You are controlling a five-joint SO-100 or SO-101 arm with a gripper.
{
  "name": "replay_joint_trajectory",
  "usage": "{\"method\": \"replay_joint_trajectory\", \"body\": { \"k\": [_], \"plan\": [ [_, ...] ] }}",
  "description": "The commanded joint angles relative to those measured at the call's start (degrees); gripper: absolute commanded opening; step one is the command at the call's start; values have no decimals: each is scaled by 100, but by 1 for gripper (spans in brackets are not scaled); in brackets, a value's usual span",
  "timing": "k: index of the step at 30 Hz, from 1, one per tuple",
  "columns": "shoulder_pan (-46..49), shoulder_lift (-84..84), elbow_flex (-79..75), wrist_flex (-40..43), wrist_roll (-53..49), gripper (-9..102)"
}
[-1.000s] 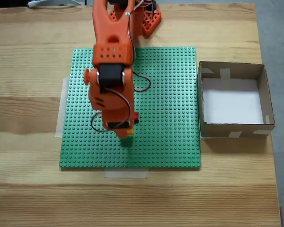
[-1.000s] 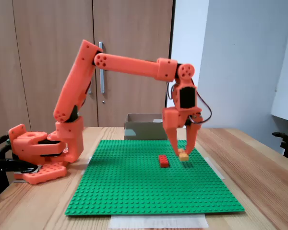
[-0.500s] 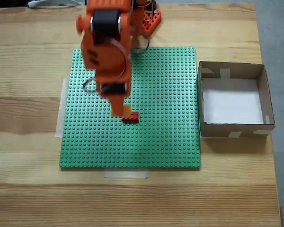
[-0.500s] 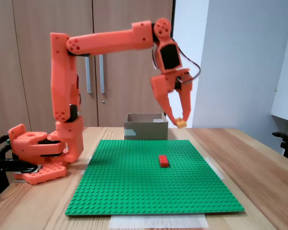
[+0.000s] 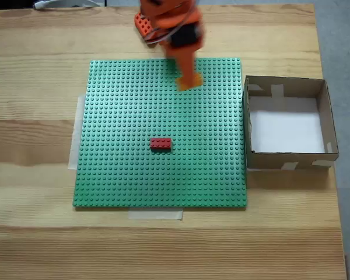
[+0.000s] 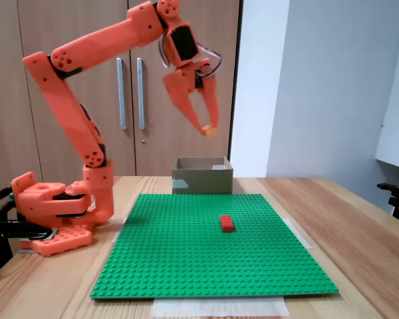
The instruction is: Pick the yellow lego block and put it in the box.
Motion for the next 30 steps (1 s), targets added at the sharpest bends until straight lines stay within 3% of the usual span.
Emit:
{"method": "replay_joint_trajectory", "body": {
  "k": [1,11,24,30],
  "plan": [
    [-378,281,-35,26,123,1],
    [-835,-44,-308,-149,246,-1],
    [-1354,-1960,-2654,404,606,-1],
    [-1714,-2355,-2856,246,659,-1]
  ]
}}
